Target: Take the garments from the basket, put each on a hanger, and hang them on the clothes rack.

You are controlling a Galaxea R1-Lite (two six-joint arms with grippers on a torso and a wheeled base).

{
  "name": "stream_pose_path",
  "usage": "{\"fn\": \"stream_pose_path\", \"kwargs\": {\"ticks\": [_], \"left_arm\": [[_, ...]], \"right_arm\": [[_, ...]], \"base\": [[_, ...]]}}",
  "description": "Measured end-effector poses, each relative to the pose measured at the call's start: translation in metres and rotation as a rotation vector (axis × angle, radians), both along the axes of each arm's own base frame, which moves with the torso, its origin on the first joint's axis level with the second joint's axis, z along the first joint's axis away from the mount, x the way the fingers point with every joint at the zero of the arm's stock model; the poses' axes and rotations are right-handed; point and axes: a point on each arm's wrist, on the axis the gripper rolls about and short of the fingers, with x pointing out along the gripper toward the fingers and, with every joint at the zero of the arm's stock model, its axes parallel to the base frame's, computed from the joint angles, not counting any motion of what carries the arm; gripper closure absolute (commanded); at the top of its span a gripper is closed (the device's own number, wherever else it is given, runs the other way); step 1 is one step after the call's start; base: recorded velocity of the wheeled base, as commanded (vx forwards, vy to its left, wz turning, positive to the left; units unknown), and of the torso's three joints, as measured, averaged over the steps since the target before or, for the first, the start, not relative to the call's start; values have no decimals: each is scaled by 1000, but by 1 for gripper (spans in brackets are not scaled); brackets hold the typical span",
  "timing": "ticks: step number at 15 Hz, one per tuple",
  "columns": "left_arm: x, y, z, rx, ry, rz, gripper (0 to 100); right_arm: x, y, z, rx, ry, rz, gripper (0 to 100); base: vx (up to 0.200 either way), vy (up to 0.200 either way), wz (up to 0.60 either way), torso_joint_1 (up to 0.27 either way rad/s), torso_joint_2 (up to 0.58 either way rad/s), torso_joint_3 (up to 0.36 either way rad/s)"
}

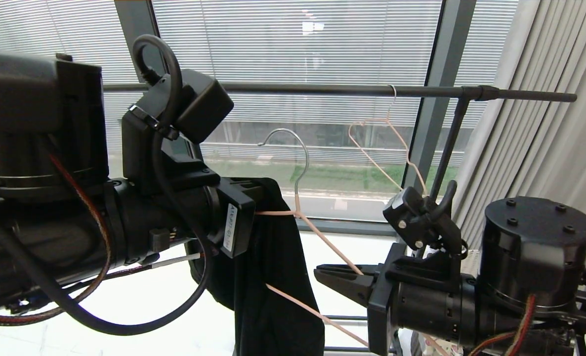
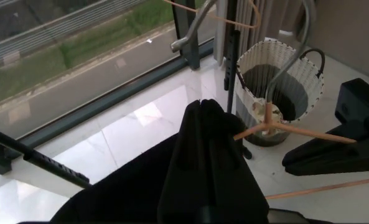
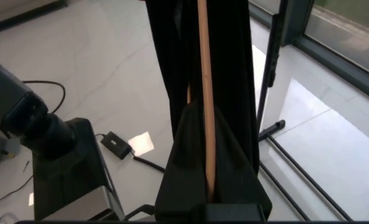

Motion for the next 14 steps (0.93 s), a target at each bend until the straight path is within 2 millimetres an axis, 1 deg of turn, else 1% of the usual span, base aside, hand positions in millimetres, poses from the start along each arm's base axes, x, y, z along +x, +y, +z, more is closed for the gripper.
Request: {"fn": "stream_pose_path", "kwargs": {"ticks": [3,5,9,10,14], "left_arm": [[-2,2,0,53,-45,-20,100],[-5,4,-3,82,-59,-28,100],[-4,8,-4,94,-64,10,100],[-5,9,-4,92,-66,11,0],[-4,9,11,49,-117,20,0]], "right_arm": [[5,5,-2,6,23,-96,100],[8,8,2,48,12,-143,100],[10,8,4,65,0,-204,100],[10,8,5,66,-2,-211,100],[4,7,9,72,-22,-210,100]], "base": [[0,0,0,0,0,0],[0,0,0,0,0,0],[0,0,0,0,0,0],[0,0,0,0,0,0],[0,0,0,0,0,0]]}}
